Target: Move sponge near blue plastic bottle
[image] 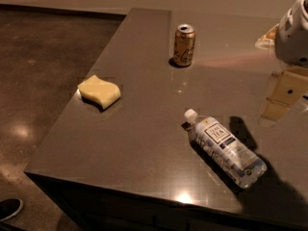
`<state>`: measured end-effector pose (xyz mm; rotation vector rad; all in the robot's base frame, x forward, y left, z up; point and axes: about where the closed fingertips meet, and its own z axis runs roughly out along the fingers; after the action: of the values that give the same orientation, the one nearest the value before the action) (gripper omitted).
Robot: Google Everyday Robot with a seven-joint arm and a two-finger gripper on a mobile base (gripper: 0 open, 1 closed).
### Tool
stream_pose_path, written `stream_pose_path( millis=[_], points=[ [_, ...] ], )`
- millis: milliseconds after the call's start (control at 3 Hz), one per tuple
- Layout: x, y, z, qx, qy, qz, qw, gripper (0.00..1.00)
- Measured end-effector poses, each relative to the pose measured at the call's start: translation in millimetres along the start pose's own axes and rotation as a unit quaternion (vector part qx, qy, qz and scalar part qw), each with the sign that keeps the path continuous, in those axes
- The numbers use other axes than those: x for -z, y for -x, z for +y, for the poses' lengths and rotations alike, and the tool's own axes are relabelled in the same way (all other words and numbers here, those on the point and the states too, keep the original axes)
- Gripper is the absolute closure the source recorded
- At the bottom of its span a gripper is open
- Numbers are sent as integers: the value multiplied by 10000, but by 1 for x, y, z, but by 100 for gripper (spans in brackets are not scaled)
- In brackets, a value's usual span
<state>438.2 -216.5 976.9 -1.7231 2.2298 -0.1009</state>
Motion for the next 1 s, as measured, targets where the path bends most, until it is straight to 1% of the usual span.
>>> stream_pose_path(
  millis=[333, 667, 1000],
  points=[
    [0, 2, 0, 2, 9, -22, 10000, 0],
    [1, 26, -1, 32, 143, -316, 9994, 0],
    [-5, 69, -6, -42, 340, -653, 9973, 0]
  ],
)
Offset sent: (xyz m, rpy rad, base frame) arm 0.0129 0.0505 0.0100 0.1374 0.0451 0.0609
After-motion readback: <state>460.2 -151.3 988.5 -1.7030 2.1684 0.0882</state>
